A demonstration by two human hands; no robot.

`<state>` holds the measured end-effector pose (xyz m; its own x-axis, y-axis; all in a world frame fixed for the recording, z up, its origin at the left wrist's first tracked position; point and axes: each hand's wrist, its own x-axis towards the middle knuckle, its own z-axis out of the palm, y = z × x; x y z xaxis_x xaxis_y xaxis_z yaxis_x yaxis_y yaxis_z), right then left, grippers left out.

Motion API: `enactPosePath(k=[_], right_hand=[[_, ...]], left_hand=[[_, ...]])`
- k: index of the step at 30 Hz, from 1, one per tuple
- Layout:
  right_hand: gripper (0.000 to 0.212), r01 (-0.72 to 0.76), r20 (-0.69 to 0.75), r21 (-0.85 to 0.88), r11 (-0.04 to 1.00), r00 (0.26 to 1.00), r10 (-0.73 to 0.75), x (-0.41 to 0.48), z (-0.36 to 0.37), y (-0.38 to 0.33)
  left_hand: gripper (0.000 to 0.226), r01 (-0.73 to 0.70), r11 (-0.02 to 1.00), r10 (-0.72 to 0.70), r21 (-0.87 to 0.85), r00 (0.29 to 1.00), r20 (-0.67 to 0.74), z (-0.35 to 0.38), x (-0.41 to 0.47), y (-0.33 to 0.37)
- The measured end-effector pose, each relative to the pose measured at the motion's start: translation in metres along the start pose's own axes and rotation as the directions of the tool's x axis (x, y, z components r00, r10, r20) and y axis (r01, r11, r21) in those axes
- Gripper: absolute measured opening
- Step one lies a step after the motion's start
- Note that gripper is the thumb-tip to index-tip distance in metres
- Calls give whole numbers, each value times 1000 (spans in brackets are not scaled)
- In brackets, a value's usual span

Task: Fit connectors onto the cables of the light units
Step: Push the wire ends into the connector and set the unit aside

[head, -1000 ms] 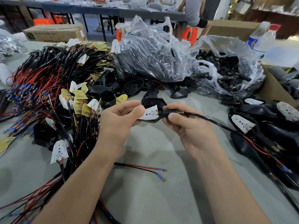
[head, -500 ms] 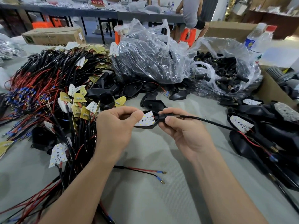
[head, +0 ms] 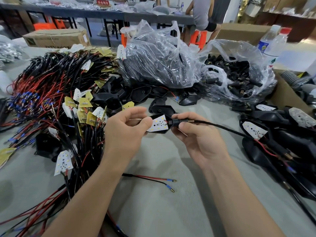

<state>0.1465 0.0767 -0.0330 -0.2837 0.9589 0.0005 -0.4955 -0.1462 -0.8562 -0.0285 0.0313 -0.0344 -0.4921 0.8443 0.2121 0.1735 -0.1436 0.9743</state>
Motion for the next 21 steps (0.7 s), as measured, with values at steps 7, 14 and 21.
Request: enactPosePath(k=[7, 14, 21], right_hand=[[24, -122, -53, 22, 992, 991, 123, 0, 1, -1], [19, 124, 39, -786, 606, 988, -152, -34, 18, -28], [9, 109, 139, -969, -224, 982, -125, -69, 36, -76]], left_hand=[[39, 282, 947, -244, -152, 943, 228, 6, -2, 4], [47, 257, 957, -231, -137, 957, 176, 7, -3, 0], [48, 274, 927, -164, -256, 910, 380, 6, -7, 18]])
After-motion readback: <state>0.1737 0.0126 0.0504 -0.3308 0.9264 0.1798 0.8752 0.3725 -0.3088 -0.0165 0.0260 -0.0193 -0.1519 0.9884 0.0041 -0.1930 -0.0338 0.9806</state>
